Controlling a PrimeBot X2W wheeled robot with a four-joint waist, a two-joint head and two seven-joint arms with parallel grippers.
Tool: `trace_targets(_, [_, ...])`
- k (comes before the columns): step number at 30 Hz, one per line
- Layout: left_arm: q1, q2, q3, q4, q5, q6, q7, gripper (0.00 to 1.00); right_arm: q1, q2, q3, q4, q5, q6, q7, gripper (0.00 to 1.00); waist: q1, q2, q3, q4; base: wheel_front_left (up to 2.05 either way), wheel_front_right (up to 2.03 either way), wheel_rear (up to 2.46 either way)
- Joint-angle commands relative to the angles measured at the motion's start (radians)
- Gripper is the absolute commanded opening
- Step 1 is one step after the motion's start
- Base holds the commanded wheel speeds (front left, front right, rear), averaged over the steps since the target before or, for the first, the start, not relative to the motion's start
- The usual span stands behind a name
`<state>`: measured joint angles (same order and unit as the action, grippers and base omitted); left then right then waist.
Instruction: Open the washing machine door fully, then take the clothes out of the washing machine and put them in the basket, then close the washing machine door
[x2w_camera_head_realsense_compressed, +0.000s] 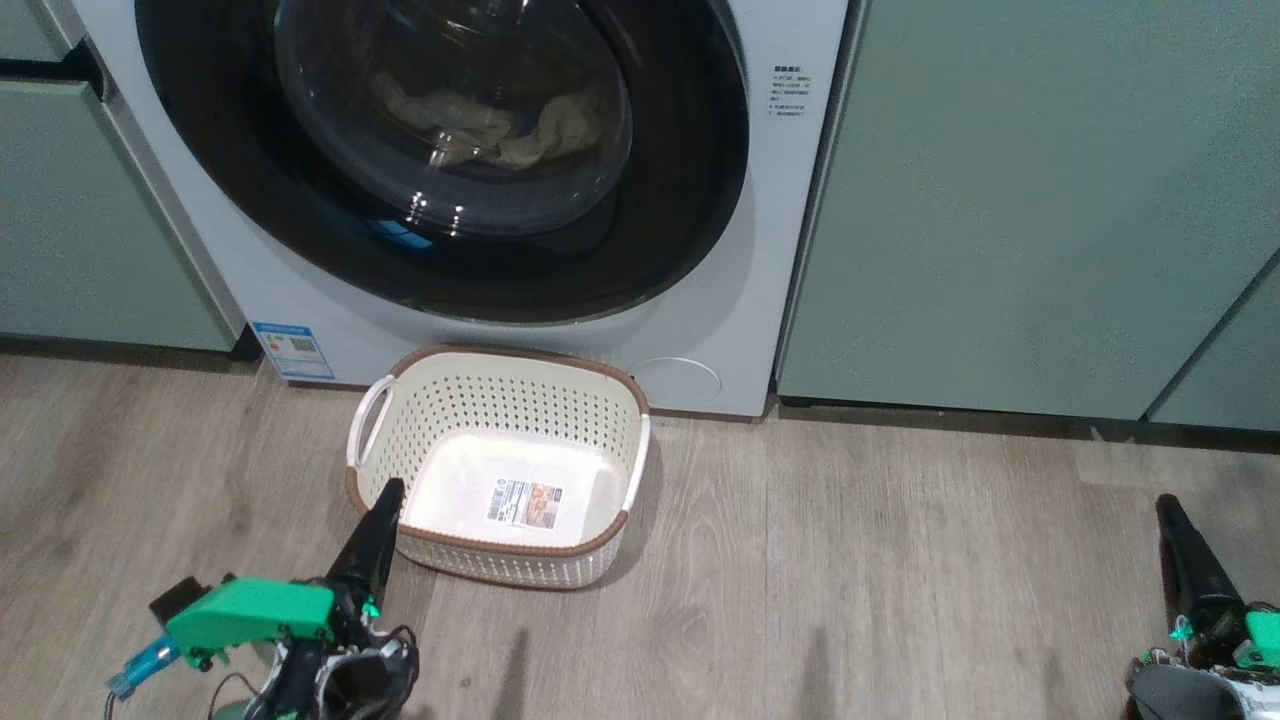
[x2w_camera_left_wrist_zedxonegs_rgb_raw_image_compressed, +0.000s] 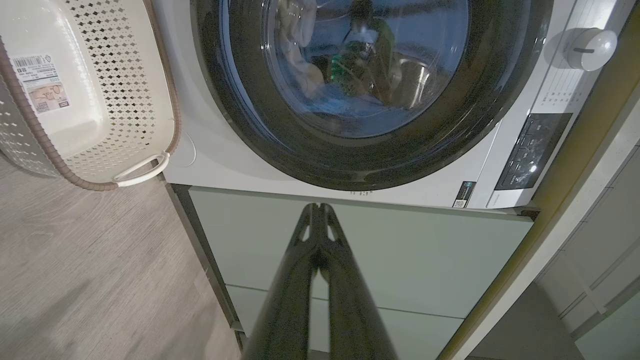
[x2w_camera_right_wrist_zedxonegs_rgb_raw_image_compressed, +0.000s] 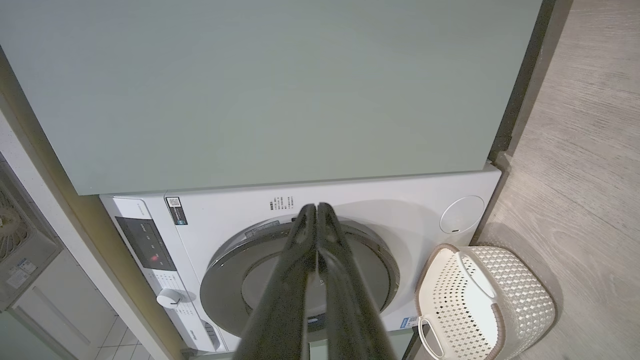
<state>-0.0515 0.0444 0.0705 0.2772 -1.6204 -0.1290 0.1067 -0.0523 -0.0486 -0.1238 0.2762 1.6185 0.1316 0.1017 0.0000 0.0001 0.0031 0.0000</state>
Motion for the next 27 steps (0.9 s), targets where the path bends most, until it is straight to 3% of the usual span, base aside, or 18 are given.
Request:
trace_targets(1, [-0.056, 0.009, 0.040, -0.032, 0.009, -0.002, 0.004, 0.00, -0.055, -0.007, 0.016, -0.032, -0.005, -0.001, 0.006, 0.00, 0.0000, -0.0001, 0.000, 0.000, 0.00, 0.00, 0.00])
trace_targets(27, [-0.056, 0.008, 0.042, -0.032, 0.010, -0.002, 0.005, 0.00, -0.055, -0.005, 0.014, -0.032, -0.007, -0.001, 0.008, 0.00, 0.0000, -0.0001, 0.000, 0.000, 0.00, 0.00, 0.00])
